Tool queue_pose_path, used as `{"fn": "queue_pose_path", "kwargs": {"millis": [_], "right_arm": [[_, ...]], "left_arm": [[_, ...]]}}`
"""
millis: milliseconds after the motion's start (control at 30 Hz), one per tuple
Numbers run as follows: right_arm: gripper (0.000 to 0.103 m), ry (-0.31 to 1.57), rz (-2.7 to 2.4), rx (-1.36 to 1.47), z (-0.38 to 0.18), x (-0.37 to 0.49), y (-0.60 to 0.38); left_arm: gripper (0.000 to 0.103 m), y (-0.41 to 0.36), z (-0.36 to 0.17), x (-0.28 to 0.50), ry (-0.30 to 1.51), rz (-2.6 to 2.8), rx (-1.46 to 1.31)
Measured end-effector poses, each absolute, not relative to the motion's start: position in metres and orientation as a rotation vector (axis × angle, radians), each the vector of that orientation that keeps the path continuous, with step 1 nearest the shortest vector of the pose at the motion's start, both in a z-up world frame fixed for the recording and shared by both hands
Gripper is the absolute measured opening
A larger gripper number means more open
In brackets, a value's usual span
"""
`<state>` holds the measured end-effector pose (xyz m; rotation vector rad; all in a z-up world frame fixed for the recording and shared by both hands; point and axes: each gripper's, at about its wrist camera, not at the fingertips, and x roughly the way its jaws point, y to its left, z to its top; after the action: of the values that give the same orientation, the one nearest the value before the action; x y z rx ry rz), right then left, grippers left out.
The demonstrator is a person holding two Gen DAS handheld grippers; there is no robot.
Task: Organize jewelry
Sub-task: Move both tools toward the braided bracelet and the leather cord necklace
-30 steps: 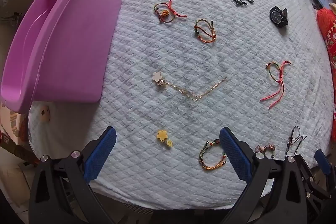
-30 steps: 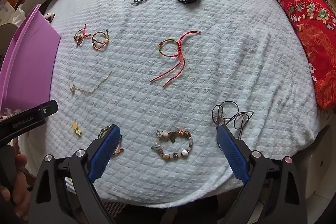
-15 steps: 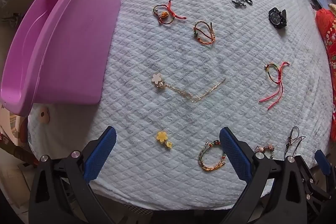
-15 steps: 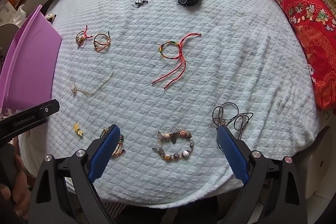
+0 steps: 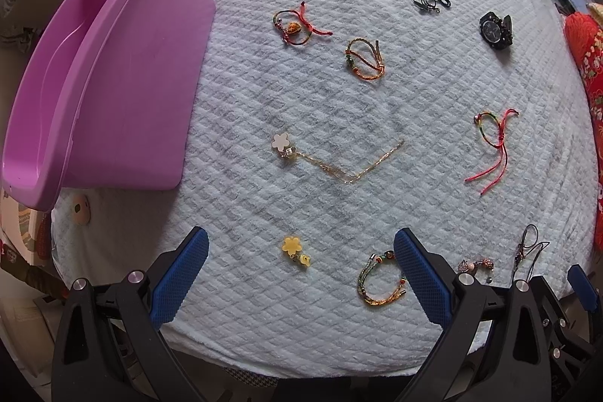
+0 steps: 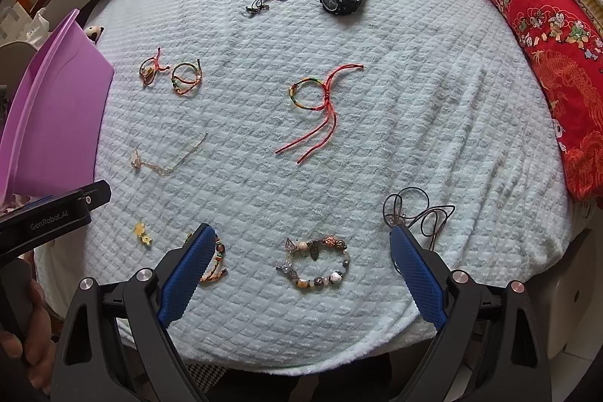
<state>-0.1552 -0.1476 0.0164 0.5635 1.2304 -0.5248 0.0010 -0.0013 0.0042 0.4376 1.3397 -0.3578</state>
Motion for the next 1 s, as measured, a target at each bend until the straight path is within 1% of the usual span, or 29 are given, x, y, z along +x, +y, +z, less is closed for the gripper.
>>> {"fn": "queue_pose_path", "kwargs": {"millis": [1000], "right_arm": [[0.090,1.226,-0.532,0.567,0.0153,-0.1564,-0.1471]], "left_arm": [[0.097,0.0021,0.0040,0.0014,1.337,-0.354,0.442]]}}
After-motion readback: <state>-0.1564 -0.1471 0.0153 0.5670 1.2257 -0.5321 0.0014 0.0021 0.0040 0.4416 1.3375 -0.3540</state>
